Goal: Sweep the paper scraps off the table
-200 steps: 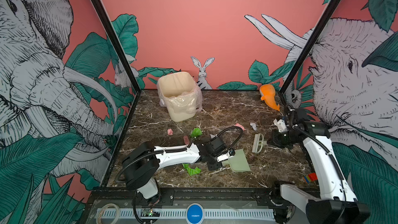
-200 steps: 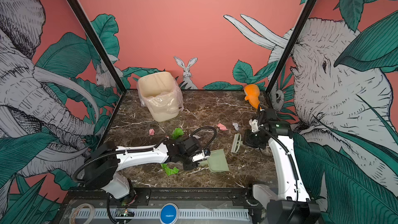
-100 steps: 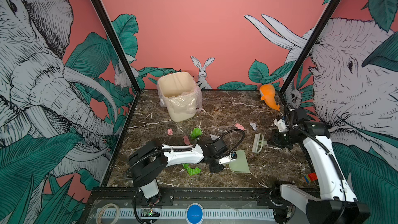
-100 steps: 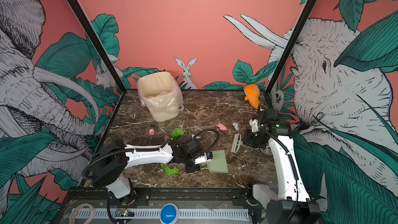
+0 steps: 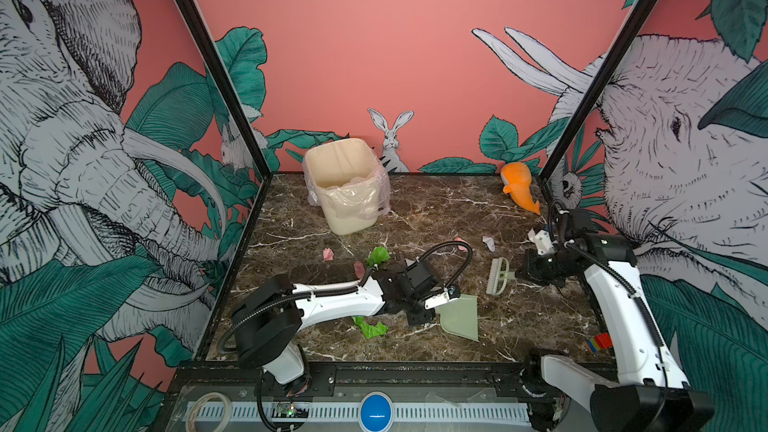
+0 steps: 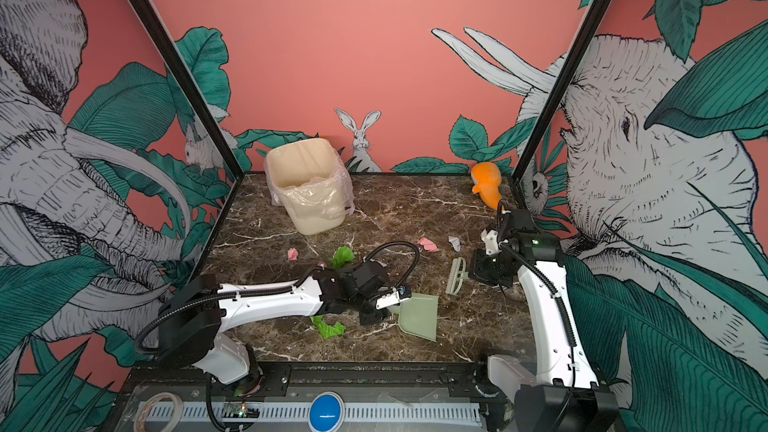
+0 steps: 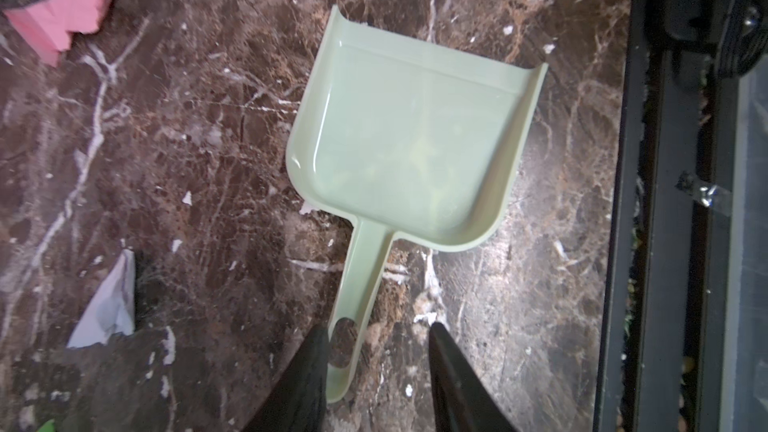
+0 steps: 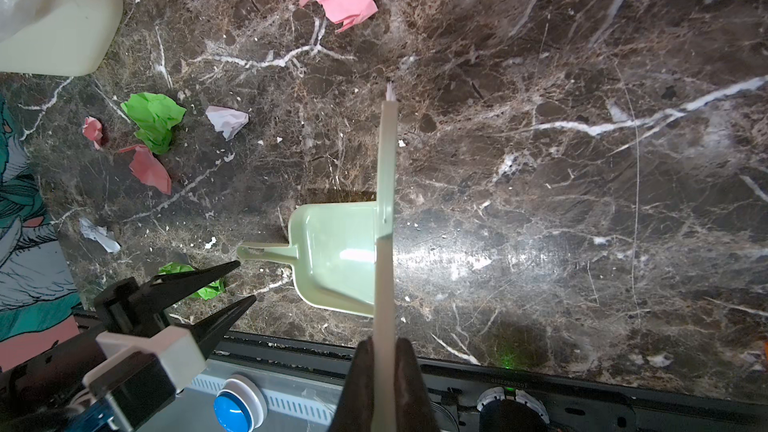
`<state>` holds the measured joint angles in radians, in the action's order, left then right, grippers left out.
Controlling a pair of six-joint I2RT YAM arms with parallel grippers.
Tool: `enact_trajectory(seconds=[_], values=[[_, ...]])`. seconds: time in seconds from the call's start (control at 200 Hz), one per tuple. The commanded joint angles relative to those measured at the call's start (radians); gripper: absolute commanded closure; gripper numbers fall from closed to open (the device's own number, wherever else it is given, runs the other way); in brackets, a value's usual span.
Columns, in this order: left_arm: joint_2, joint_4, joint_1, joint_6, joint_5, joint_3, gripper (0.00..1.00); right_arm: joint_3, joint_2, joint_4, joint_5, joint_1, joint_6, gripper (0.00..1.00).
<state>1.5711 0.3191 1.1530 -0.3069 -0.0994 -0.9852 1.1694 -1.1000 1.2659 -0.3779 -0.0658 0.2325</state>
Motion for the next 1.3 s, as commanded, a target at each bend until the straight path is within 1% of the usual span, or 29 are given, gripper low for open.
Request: enact_trajectory(seconds=[0.0,0.13,0.35,0.53,0.6,0.745,0.815,0.87,0.915,0.985,1.086,1.186,1.296], values=[[0.020,0.070,-0.005,-0.093,0.009,-0.018,0.57,0.012,-0.005,-0.004,-0.009,-0.003,-0.002,1.00],[0.067,0.067,-0.025,-0.109,-0.061,-0.033,0.55,0.021,-0.005,0.005,-0.005,-0.003,-0.006,1.00],[0.133,0.028,-0.056,-0.136,-0.054,-0.059,0.53,0.018,-0.006,0.004,-0.010,-0.003,-0.009,1.00],[0.173,0.062,-0.062,-0.141,-0.117,-0.094,0.54,0.026,-0.002,0.009,-0.007,-0.004,-0.009,1.00],[0.161,0.082,-0.061,-0.128,-0.130,-0.096,0.54,0.027,0.000,0.013,-0.004,-0.003,-0.010,1.00],[0.079,0.100,-0.061,-0.118,-0.125,-0.095,0.54,0.023,0.004,0.015,0.000,-0.003,-0.013,1.00],[0.081,0.169,-0.061,-0.111,-0.133,-0.119,0.54,0.022,0.003,0.014,-0.004,-0.003,-0.015,1.00],[0.083,0.225,-0.060,-0.106,-0.156,-0.135,0.57,0.026,0.003,0.014,-0.003,-0.003,-0.013,1.00],[0.065,0.238,-0.055,-0.103,-0.144,-0.134,0.58,0.027,0.004,0.014,-0.003,-0.003,-0.012,1.00],[0.009,0.205,-0.050,-0.123,-0.108,-0.116,0.57,0.026,0.006,0.014,-0.005,-0.004,-0.013,1.00],[-0.030,0.160,-0.051,-0.191,-0.038,-0.108,0.52,0.017,0.010,0.011,-0.006,-0.004,-0.013,1.00],[0.037,0.198,-0.060,-0.291,0.012,-0.143,0.50,0.012,0.013,0.006,-0.009,-0.004,-0.009,1.00],[0.125,0.224,-0.086,-0.348,-0.013,-0.187,0.48,0.018,0.012,0.011,-0.011,-0.004,-0.006,1.00]])
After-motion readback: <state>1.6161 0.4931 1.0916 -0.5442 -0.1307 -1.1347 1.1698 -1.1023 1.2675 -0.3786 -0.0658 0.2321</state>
